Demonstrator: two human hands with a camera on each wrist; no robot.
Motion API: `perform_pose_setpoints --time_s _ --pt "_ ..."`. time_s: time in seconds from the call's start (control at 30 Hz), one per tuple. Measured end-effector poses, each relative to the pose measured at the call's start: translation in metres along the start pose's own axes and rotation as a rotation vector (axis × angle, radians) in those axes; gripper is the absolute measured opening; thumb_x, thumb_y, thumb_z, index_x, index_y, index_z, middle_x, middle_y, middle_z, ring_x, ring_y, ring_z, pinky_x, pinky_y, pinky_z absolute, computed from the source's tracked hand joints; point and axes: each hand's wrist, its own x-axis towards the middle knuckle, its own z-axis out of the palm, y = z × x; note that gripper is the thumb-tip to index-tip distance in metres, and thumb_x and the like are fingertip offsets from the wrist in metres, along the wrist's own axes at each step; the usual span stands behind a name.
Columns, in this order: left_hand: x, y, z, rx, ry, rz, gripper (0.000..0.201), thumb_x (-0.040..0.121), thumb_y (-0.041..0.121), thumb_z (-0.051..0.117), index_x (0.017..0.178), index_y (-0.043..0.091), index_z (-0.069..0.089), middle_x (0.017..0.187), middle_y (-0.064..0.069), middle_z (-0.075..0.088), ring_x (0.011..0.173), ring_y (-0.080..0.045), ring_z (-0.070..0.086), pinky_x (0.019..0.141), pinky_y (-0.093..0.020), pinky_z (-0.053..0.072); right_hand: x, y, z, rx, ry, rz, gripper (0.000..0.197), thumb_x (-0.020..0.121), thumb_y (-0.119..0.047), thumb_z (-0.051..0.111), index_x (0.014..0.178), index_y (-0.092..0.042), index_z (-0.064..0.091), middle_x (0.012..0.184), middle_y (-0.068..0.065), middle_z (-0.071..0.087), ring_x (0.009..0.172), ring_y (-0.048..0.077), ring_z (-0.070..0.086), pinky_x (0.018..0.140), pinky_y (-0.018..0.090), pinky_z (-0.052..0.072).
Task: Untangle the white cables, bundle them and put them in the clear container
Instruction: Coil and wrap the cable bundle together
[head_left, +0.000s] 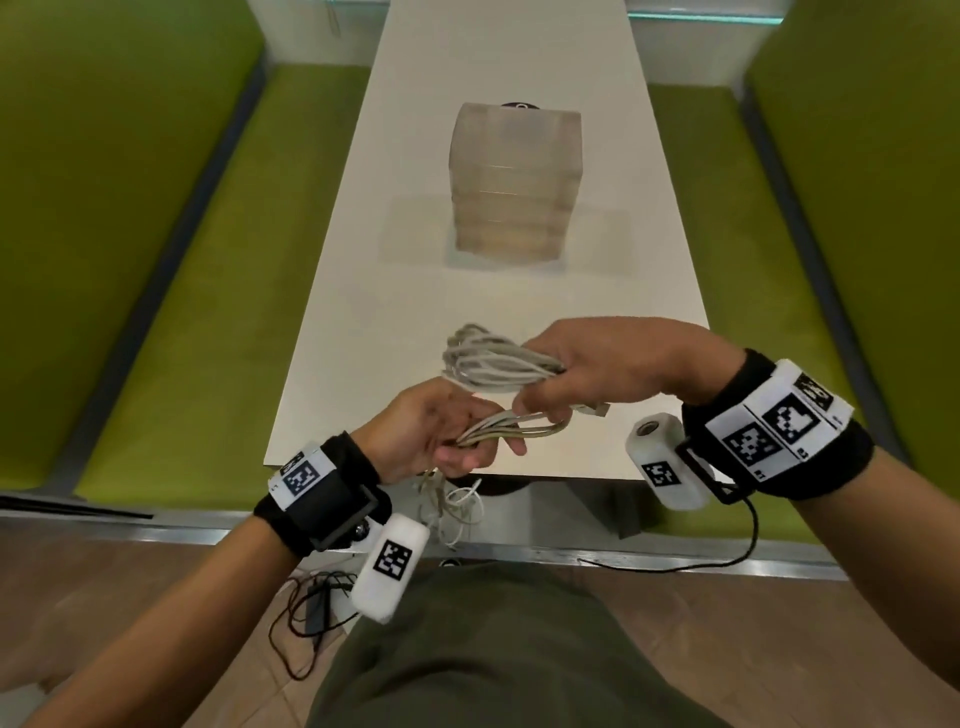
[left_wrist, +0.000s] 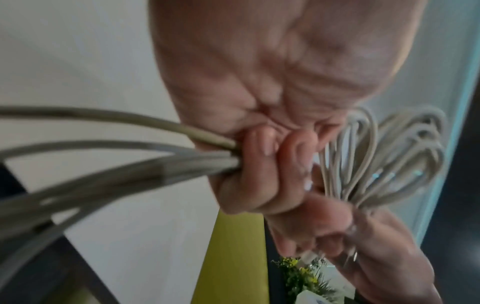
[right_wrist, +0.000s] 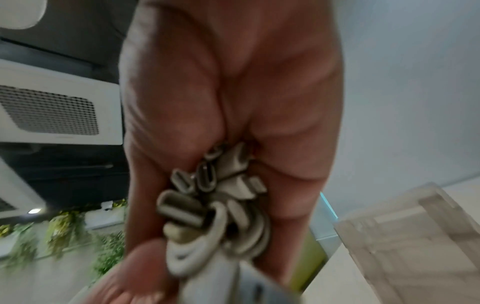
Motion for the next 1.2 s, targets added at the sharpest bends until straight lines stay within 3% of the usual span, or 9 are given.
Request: perform_pose_setpoints --time_s 0.1,0.27,0.33,0.43,0.53,0.67,0.83,1.0,1.2 --pt "0.000 -0.001 -0.001 -0.228 -0.025 -0.010 0.064 0.088 0.051 0.030 0.113 0.002 0.063 0.075 -0.025 0.062 0.042 -0.021 0.025 0.038 -0.022 0.025 0.003 -0.007 0.001 -0.107 -0.184 0.022 0.014 0.083 -0.022 0.055 0.083 -0.021 0.068 0.067 0.007 0.057 0.055 0.019 0.046 0.052 0.030 0.037" --pt "0.001 0.003 -0.001 -0.229 -0.077 -0.172 0.114 0.073 0.087 0.005 0.095 -0.004 0.069 0.085 -0.028 0.067 0.051 -0.025 0.054 0.044 -0.024 0.039 0.013 -0.017 0.012 -0.429 -0.237 0.098 0.006 0.086 -0.021 0.063 0.087 -0.019 0.068 0.075 0.004 0.065 0.061 0.013 0.051 0.061 0.027 0.040" --pt "0.002 0.005 0.000 -0.182 -0.083 -0.210 0.113 0.066 0.092 0.020 0.095 -0.005 0.069 0.090 -0.027 0.067 0.057 -0.026 0.061 0.045 -0.023 0.045 0.017 -0.020 0.017 -0.542 -0.219 0.100 0.006 0.087 -0.020 0.062 0.089 -0.020 0.068 0.069 -0.005 0.060 0.059 0.010 0.051 0.056 0.023 0.038" --pt "0.003 0.005 0.002 -0.028 -0.105 -0.192 0.081 0.063 0.078 0.062 0.098 0.006 0.071 0.090 -0.017 0.068 0.067 -0.020 0.067 0.051 -0.021 0.051 0.023 -0.019 0.022 -0.621 -0.198 0.094 0.008 0.088 -0.019 0.060 0.088 -0.019 0.068 0.068 -0.008 0.059 0.064 0.014 0.054 0.055 0.023 0.038" --pt "0.004 0.004 0.007 0.076 -0.096 -0.216 0.058 0.064 0.052 0.081 0.096 0.006 0.068 0.084 -0.009 0.066 0.062 -0.014 0.065 0.053 -0.020 0.052 0.024 -0.016 0.027 -0.729 -0.180 0.060 0.017 0.088 -0.032 0.060 0.083 -0.016 0.063 0.075 -0.004 0.055 0.078 0.018 0.055 0.066 0.029 0.044" --pt "0.004 0.003 0.016 0.112 -0.111 -0.244 0.021 0.081 0.023 0.064 0.090 0.003 0.063 0.072 -0.006 0.064 0.050 -0.013 0.061 0.042 -0.020 0.049 0.025 -0.005 0.028 -0.749 -0.226 0.037 0.042 0.077 -0.056 0.065 0.095 -0.018 0.066 0.104 -0.005 0.043 0.103 0.016 0.040 0.082 0.034 0.042" --pt "0.007 -0.001 0.015 0.227 -0.040 -0.205 0.036 0.070 0.033 0.068 0.085 0.001 0.061 0.061 -0.005 0.061 0.047 -0.011 0.057 0.045 -0.019 0.047 0.025 0.004 0.028 -0.427 -0.283 0.172 0.038 0.068 -0.043 0.080 0.083 -0.020 0.055 0.069 -0.005 0.058 0.065 0.014 0.053 0.059 0.028 0.039" --pt "0.011 -0.005 0.019 0.311 -0.044 -0.215 0.042 0.068 0.038 0.070 0.085 0.002 0.059 0.067 -0.004 0.056 0.053 -0.008 0.054 0.053 -0.017 0.047 0.025 0.013 0.026 -0.236 -0.302 0.220 0.012 0.077 -0.015 0.068 0.069 -0.020 0.060 0.053 -0.004 0.060 0.046 0.010 0.055 0.043 0.018 0.044" --pt "0.006 0.000 0.020 0.308 -0.309 -0.342 0.015 0.089 0.009 0.052 0.080 0.003 0.062 0.065 -0.005 0.067 0.049 -0.013 0.061 0.052 -0.023 0.053 0.024 0.018 0.034 0.027 -0.498 0.215 0.021 0.082 -0.029 0.071 0.081 -0.009 0.066 0.062 0.006 0.063 0.052 0.020 0.057 0.058 0.030 0.052"
